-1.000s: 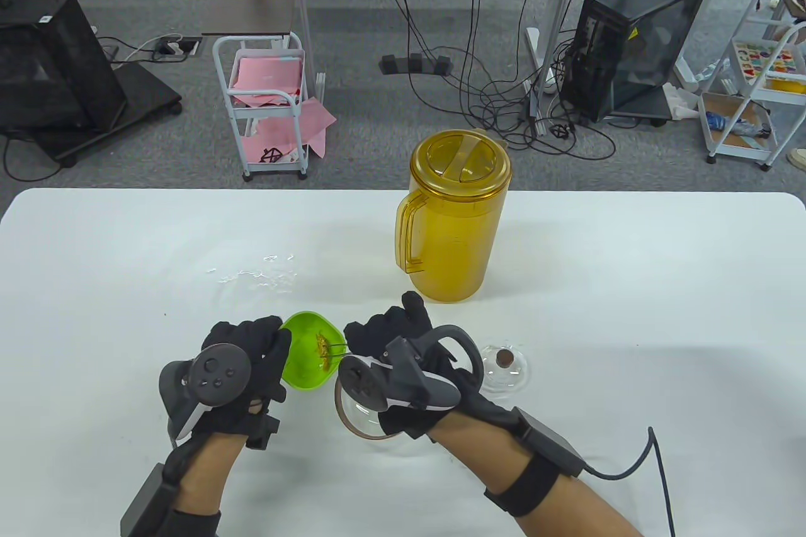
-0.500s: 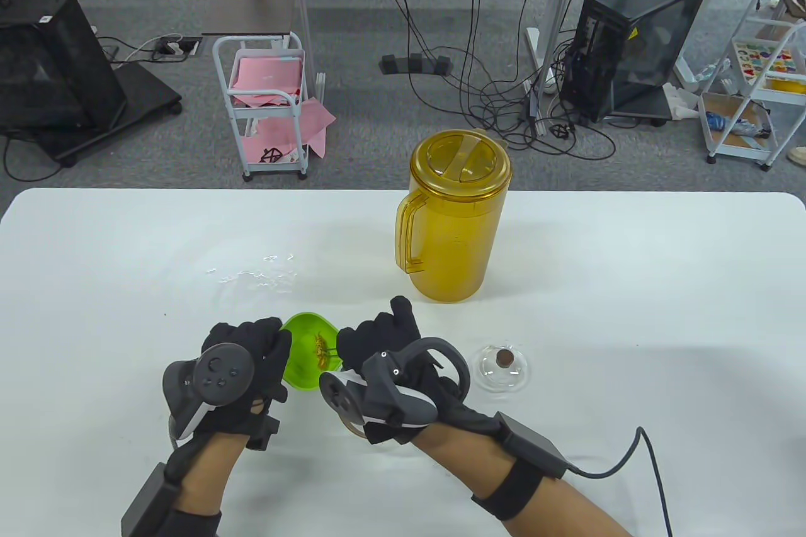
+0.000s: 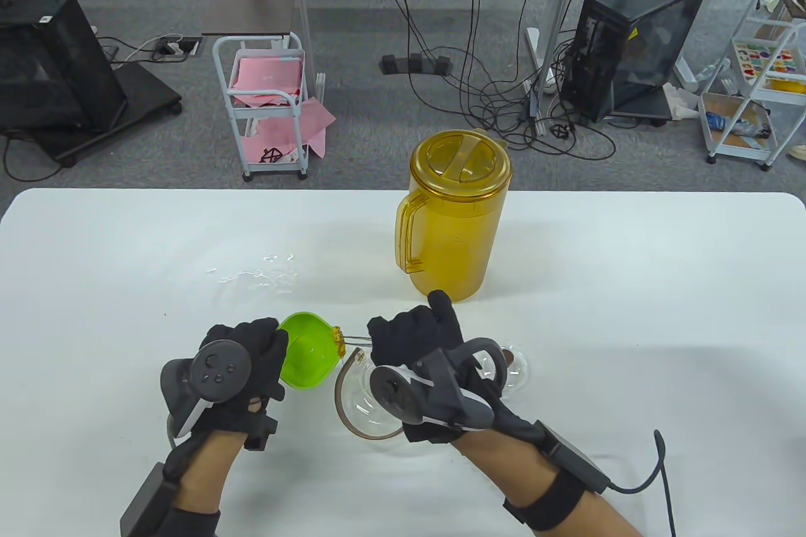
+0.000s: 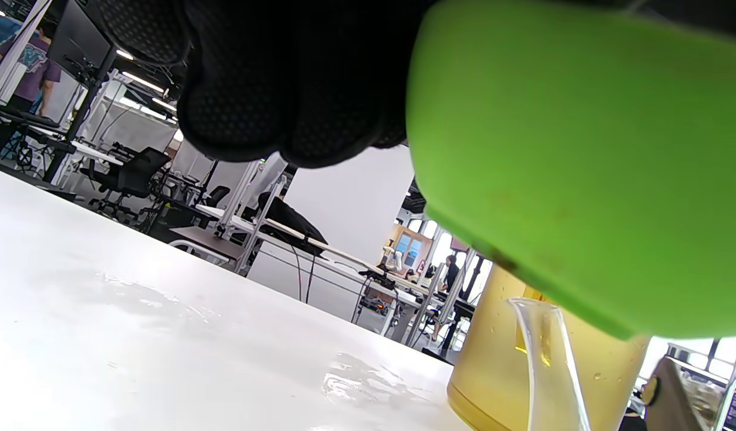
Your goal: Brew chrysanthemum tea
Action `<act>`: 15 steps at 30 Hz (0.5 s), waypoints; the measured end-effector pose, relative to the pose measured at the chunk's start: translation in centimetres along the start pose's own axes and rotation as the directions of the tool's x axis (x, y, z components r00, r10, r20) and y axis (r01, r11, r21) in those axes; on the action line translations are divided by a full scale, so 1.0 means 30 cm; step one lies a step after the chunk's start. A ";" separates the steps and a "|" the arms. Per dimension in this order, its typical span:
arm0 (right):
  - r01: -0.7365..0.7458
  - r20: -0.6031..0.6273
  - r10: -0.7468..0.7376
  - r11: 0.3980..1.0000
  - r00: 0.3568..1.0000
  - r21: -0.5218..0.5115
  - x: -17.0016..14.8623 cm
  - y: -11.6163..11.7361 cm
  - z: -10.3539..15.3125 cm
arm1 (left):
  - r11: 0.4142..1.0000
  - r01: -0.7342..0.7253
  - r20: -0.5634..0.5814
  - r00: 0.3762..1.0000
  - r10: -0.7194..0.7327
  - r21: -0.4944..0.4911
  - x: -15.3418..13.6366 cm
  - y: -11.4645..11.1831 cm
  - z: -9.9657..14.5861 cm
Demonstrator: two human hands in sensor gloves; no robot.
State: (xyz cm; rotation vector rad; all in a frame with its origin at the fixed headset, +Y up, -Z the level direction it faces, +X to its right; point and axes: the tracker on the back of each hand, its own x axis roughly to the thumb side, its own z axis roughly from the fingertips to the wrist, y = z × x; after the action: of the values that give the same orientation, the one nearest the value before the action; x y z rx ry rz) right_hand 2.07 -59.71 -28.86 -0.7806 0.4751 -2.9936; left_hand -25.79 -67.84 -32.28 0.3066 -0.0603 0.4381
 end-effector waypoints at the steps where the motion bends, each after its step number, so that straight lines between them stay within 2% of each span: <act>1: 0.008 -0.014 -0.008 1.000 1.000 0.000 -0.025 0.001 0.016 | 1.000 0.000 -0.005 1.000 0.000 0.004 -0.004 0.004 -0.001; 7: 0.061 -0.063 -0.058 0.997 0.996 0.042 -0.120 0.050 0.091 | 1.000 -0.013 -0.034 0.999 0.014 0.015 -0.022 0.010 -0.005; 15: 0.090 -0.069 -0.081 0.987 0.994 0.130 -0.153 0.165 0.147 | 1.000 -0.011 -0.050 0.999 0.011 0.013 -0.026 0.010 -0.007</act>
State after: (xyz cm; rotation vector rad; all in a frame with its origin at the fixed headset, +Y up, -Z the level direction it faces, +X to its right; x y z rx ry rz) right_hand 7.87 -65.32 -28.83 -0.7152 0.2453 -3.0974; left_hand -26.63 -67.84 -32.48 0.3075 -0.0109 0.4571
